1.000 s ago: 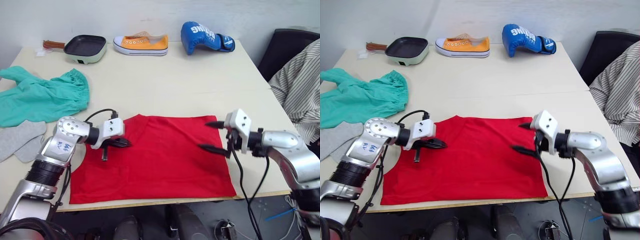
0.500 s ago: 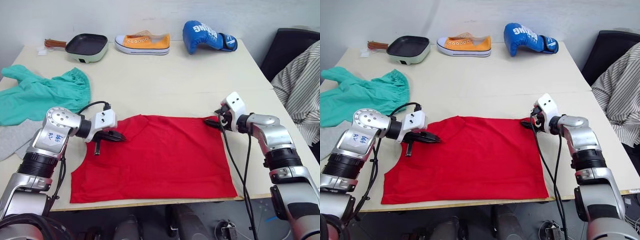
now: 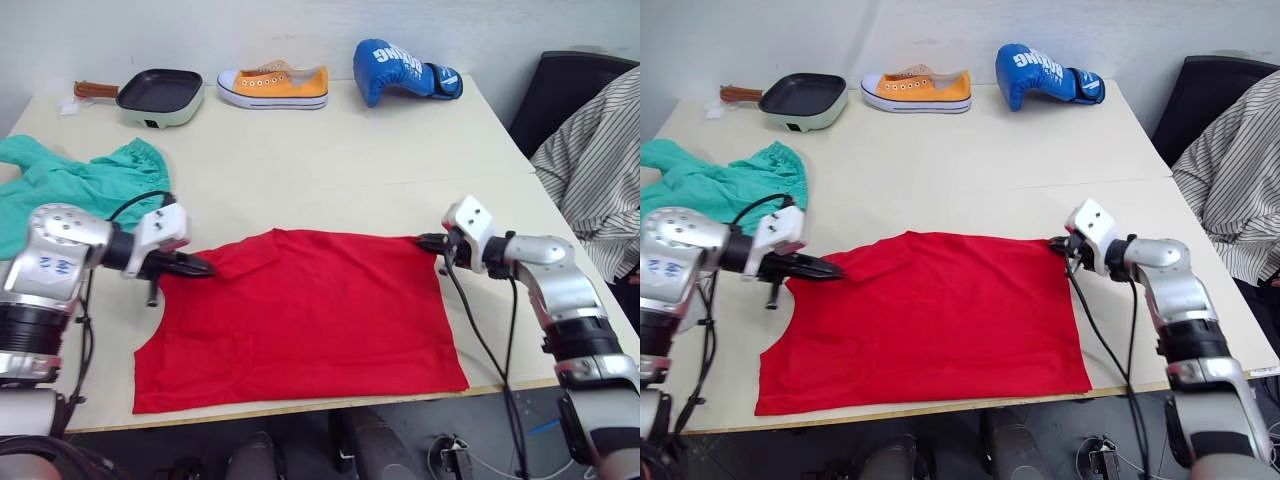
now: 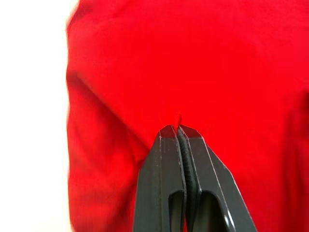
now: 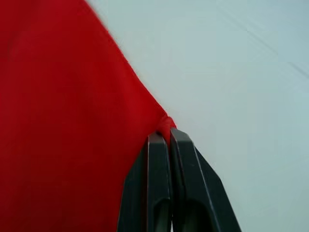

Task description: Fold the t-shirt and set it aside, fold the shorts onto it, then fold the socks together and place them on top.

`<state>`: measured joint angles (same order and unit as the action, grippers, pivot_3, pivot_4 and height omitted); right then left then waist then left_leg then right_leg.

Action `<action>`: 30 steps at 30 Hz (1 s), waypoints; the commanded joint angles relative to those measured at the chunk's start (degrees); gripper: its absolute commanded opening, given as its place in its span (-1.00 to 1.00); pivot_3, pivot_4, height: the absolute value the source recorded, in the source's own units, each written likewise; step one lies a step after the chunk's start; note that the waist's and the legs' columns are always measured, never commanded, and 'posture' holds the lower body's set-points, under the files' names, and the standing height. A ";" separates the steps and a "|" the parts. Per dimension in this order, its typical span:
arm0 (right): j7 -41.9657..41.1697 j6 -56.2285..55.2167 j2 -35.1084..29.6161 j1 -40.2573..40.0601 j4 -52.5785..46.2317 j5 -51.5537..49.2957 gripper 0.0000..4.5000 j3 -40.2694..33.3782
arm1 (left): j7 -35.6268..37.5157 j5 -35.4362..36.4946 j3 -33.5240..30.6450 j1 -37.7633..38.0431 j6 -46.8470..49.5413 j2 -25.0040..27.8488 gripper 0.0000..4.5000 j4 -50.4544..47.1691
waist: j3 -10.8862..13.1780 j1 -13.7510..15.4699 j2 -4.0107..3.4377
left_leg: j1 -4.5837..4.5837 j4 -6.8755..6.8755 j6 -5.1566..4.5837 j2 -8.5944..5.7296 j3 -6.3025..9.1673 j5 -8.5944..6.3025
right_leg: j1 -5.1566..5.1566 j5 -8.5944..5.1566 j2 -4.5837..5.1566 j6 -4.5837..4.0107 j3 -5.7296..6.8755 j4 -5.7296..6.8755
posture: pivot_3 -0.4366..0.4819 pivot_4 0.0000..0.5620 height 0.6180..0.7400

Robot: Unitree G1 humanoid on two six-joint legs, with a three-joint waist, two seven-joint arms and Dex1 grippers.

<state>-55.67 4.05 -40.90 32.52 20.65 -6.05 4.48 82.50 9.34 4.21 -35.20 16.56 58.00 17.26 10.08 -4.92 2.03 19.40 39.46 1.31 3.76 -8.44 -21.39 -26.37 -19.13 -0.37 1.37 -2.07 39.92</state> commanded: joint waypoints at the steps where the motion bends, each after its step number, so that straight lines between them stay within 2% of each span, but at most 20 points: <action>1: -0.35 -11.20 -0.80 -3.45 -3.71 1.31 -0.99 -0.87 | 3.34 1.88 -2.12 1.78 0.72 2.97 -1.00 0.52 | 0.00 0.01 0.00 | -0.01 0.02 0.00 0.00 0.00 0.00 | 0.01 0.00 0.00 0.00 0.00 0.01 | -0.05 -0.47 1.00; 5: 1.92 -23.54 -0.82 -6.11 -2.17 2.76 -0.99 -2.40 | 3.47 1.29 -2.70 3.30 -0.71 4.37 -1.00 2.01 | 0.00 0.04 0.00 | -0.01 0.06 0.00 -0.01 0.00 0.00 | 0.01 0.00 0.00 0.00 -0.01 0.07 | -0.05 -0.47 1.00; 9: 4.51 -37.27 -2.44 -6.71 2.70 7.87 -0.99 -1.06 | 2.24 1.67 -2.96 3.20 -0.75 3.42 -1.00 2.83 | 0.00 0.06 0.00 | -0.02 0.11 0.00 -0.02 -0.02 0.00 | 0.03 0.00 0.00 0.00 -0.01 0.07 | -0.05 -0.47 1.00; 16: 5.28 -40.13 -2.07 -5.21 6.89 9.20 -0.99 -0.05 | 1.95 7.18 -4.22 -0.73 10.11 0.55 -1.00 0.49 | 0.00 0.11 0.00 | -0.04 0.15 0.00 -0.01 -0.03 0.00 | 0.05 0.00 0.01 0.00 -0.01 0.12 | -0.05 -0.47 1.00; 19: 4.52 -39.47 -1.84 -5.13 6.27 8.47 -0.99 0.19 | 5.23 8.77 -3.24 -3.26 14.82 2.09 -1.00 1.76 | 0.00 0.07 0.00 | -0.04 0.15 0.00 0.00 -0.02 0.00 | 0.04 0.00 0.00 0.00 -0.01 0.14 | -0.05 -0.47 1.00; 22: 4.09 -39.51 -2.23 -6.04 4.67 8.40 -0.99 0.23 | 9.21 6.00 0.16 -0.58 10.96 5.34 -1.00 2.27 | 0.00 -0.42 0.00 | -0.11 0.14 0.00 -0.01 -0.04 0.00 | 0.04 -0.02 -0.03 -0.04 -0.07 0.17 | -0.05 -0.47 1.00; 30: 3.53 -39.47 -2.78 -9.93 1.02 7.66 -0.99 -0.26 | 7.24 6.21 1.36 3.42 9.66 5.80 -1.00 1.32 | 0.00 0.11 -0.01 | -0.13 0.15 0.02 0.01 -0.02 0.01 | 0.05 -0.06 -0.01 -0.11 -0.05 0.21 | -0.05 -0.47 1.00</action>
<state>-51.92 -34.88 -42.51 23.07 23.96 2.97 4.80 86.04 15.54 5.73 -32.47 27.21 62.35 19.49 10.08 -4.81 2.03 19.27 39.62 1.32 3.76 -8.46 -21.39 -26.32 -19.19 -0.37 1.26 -2.12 40.13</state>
